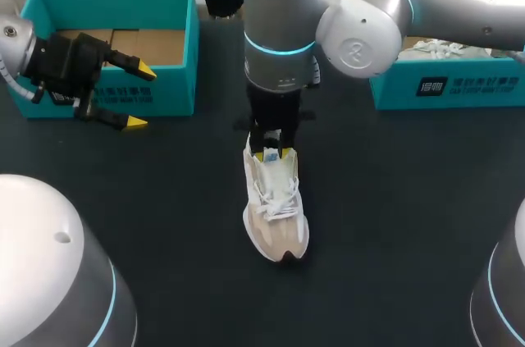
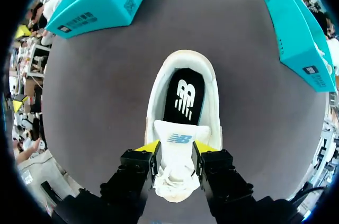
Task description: Take the shoe out of the shoebox, open the shoe tongue, remove and reinsert the insole, then place the shoe into the shoebox
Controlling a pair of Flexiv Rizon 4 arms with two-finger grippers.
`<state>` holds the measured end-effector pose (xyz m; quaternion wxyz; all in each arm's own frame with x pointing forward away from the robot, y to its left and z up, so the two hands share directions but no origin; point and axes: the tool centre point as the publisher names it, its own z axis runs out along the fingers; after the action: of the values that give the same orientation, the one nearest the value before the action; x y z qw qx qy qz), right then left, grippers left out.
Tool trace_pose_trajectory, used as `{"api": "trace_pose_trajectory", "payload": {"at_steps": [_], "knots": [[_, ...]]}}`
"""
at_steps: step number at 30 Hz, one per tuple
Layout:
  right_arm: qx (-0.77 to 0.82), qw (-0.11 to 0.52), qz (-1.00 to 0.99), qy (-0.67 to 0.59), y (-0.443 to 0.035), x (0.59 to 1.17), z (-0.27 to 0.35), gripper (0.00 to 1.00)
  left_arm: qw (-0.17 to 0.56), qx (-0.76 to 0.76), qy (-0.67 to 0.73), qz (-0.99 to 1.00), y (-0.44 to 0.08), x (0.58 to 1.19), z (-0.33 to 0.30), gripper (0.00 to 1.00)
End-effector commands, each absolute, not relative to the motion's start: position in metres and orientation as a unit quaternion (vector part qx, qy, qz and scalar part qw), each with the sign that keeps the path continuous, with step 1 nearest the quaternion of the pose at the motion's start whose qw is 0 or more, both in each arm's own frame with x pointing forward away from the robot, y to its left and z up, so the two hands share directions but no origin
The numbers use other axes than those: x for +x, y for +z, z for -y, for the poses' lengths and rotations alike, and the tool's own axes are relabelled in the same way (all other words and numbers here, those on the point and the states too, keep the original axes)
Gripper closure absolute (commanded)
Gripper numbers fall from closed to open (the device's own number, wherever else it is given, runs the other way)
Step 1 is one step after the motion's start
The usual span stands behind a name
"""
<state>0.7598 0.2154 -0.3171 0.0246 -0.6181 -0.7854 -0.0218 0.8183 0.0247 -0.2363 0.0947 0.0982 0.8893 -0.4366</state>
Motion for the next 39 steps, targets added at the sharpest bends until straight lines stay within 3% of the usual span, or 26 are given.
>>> {"api": "trace_pose_trajectory", "payload": {"at_steps": [1,3,5,6,18,29,39], "knots": [[-0.483,-0.005,0.875,-0.040,-0.297,0.761,-0.212,0.60,0.095,0.098,-0.435,-0.890,-0.236,0.818,-0.024,0.00],[-0.399,-0.037,0.916,-0.028,-0.290,0.766,-0.214,0.59,0.095,0.098,-0.435,-0.890,-0.236,0.818,-0.024,0.00],[-0.352,-0.034,0.935,-0.024,-0.283,0.768,-0.215,0.52,0.095,0.098,-0.435,-0.890,-0.236,0.818,-0.024,0.00],[-0.352,-0.034,0.935,-0.024,-0.283,0.768,-0.215,0.00,0.095,0.098,-0.435,-0.890,-0.236,0.818,-0.024,0.00],[-0.352,-0.034,0.935,-0.024,-0.283,0.768,-0.215,0.00,0.095,0.098,-0.435,-0.890,-0.236,0.818,-0.024,0.00],[-0.127,-0.090,0.987,-0.041,-0.289,0.822,-0.213,0.00,0.095,0.098,-0.435,-0.890,-0.236,0.818,-0.024,0.00],[-0.043,-0.116,0.992,-0.005,-0.307,0.854,-0.223,0.00,0.095,0.098,-0.435,-0.890,-0.236,0.818,-0.024,0.00]]}}
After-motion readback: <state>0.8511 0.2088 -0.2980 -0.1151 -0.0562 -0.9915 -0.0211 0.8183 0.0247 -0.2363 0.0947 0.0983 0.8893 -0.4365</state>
